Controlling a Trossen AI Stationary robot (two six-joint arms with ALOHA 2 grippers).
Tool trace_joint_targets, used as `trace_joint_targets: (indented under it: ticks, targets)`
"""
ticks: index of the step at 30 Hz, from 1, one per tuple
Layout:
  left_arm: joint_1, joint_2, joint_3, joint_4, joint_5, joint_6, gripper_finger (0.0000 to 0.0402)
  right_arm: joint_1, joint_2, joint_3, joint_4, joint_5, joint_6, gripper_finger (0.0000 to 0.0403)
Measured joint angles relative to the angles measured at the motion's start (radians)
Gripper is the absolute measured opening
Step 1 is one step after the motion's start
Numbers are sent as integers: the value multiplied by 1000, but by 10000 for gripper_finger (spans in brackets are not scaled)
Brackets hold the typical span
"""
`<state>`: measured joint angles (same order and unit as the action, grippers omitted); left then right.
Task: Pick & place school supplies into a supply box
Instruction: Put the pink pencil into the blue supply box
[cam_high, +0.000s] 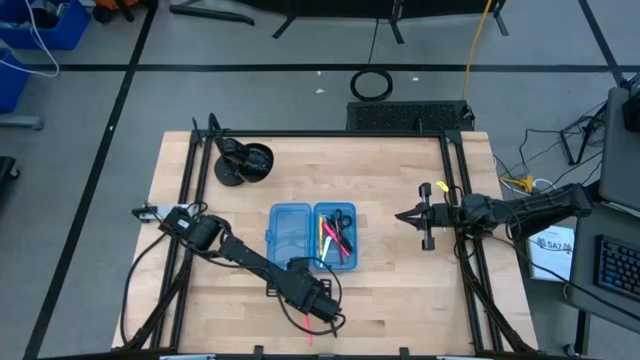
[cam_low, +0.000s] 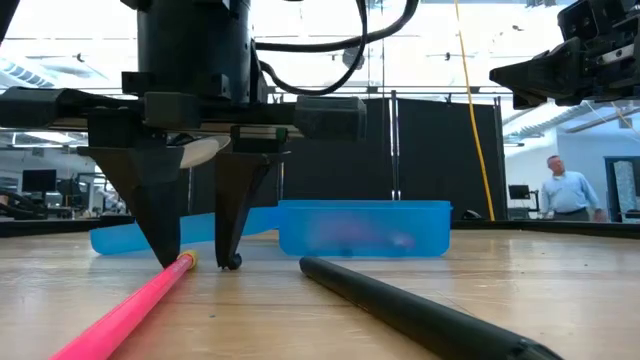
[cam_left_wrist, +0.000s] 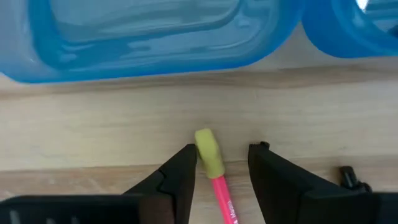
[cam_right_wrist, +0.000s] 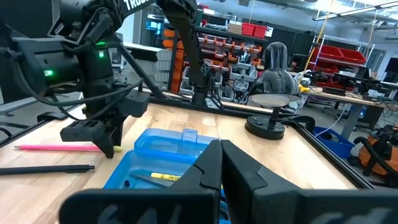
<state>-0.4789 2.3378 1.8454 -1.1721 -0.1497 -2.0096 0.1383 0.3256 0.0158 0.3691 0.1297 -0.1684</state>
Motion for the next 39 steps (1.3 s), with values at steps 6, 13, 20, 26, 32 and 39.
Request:
trace_joint_targets:
  ticks: [6, 13, 20, 26, 32, 39]
  targets:
    - [2, 47, 2, 28, 9, 94, 115, 0, 0, 0, 8, 0, 19, 0]
    - [-9, 44, -1, 21, -24, 100, 21, 0, 0, 0, 11, 0, 20, 0]
    - [-27, 30, -3, 5, -59, 116, 23, 0, 0, 0, 13, 0, 26, 0]
    - [-48, -54, -14, -43, -151, 120, 13, 0, 0, 0, 13, -1, 26, 0]
    - [-74, -173, -8, -114, -287, 146, 15, 0, 0, 0, 17, -3, 52, 0]
    - [-85, -321, -6, -108, -452, 250, 12, 0, 0, 0, 16, -3, 60, 0]
